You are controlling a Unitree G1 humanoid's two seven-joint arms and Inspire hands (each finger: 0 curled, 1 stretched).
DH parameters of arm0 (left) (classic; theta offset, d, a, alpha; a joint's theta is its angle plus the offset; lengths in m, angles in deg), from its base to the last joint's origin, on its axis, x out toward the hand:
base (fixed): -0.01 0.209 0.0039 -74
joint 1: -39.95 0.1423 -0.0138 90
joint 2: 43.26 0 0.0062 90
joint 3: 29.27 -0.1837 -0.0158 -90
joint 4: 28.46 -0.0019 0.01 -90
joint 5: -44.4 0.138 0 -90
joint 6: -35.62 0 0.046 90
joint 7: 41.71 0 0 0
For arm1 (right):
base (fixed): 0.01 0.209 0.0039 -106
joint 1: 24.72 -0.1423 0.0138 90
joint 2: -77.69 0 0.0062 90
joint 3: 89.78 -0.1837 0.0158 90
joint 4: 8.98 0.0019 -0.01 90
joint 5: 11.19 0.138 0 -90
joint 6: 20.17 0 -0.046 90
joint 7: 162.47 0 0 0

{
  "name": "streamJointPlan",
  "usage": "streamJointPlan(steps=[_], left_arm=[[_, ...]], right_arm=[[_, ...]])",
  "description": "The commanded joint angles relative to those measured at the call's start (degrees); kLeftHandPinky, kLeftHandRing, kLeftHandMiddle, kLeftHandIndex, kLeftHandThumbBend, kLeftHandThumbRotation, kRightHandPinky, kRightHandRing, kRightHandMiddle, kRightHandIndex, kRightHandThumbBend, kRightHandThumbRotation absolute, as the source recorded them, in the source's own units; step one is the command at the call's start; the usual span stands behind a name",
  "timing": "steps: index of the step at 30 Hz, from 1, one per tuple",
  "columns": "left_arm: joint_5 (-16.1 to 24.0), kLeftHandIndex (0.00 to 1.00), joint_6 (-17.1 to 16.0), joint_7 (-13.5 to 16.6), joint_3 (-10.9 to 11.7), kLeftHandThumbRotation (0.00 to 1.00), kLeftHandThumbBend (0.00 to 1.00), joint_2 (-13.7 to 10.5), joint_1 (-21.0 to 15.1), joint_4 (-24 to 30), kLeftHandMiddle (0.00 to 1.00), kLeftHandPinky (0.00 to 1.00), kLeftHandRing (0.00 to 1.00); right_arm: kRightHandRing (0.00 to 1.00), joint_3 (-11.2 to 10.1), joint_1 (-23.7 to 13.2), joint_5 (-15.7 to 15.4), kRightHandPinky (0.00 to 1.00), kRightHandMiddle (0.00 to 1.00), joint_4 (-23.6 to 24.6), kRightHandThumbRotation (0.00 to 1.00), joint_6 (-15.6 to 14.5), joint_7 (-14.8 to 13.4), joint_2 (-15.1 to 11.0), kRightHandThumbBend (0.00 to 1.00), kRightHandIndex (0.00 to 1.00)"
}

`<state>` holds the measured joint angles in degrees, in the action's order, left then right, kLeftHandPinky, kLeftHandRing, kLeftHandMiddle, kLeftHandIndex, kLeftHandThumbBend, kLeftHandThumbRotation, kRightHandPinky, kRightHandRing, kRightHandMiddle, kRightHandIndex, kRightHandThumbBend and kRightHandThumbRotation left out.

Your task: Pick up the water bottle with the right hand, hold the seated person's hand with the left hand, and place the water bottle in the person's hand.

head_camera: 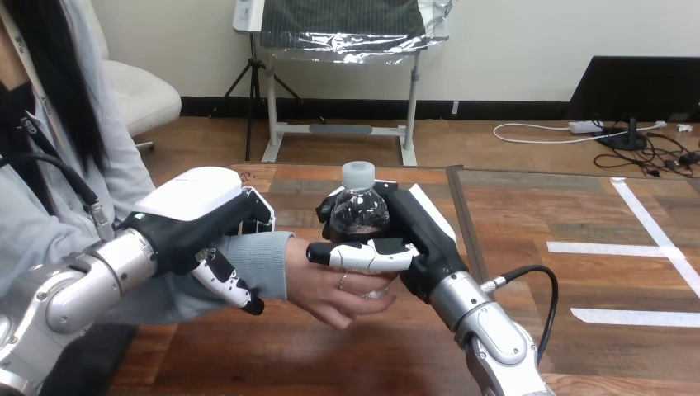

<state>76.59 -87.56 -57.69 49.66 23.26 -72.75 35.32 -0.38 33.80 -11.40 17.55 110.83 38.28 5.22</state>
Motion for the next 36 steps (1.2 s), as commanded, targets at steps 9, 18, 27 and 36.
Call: streamJointPlan(steps=[9, 18, 27, 36], left_arm=[[-1.4, 0.4, -0.6, 2.1, 1.5, 0.0, 0.91, 0.3, -3.5, 4.3, 0.38, 0.27, 0.32], [-0.8, 0.49, 1.1, 2.2, 1.6, 0.03, 0.94, -0.2, -2.4, 6.5, 0.47, 0.37, 0.42], [-1.2, 0.6, 1.7, 2.4, 2.1, 0.11, 0.96, -0.7, -0.7, 8.2, 0.58, 0.47, 0.53], [-2.1, 0.72, 3.9, 1.1, 3.0, 0.17, 0.99, -1.2, 1.5, 11.3, 0.69, 0.55, 0.63]], right_arm=[[0.41, 0.7, -2.6, -0.6, 0.36, 0.47, 2.6, 0.0, 2.1, -1.0, 0.7, 0.86, 0.49], [0.49, 0.6, -2.8, -0.9, 0.45, 0.53, 2.7, 0.0, 1.8, -1.8, 0.2, 0.86, 0.53], [0.57, 0.6, -3.0, -1.7, 0.55, 0.6, 2.5, 0.08, 2.0, -3.6, -0.4, 0.85, 0.6], [0.73, 0.6, -3.2, -2.3, 0.73, 0.71, 3.0, 0.24, 0.1, -5.0, -1.0, 0.88, 0.73]])
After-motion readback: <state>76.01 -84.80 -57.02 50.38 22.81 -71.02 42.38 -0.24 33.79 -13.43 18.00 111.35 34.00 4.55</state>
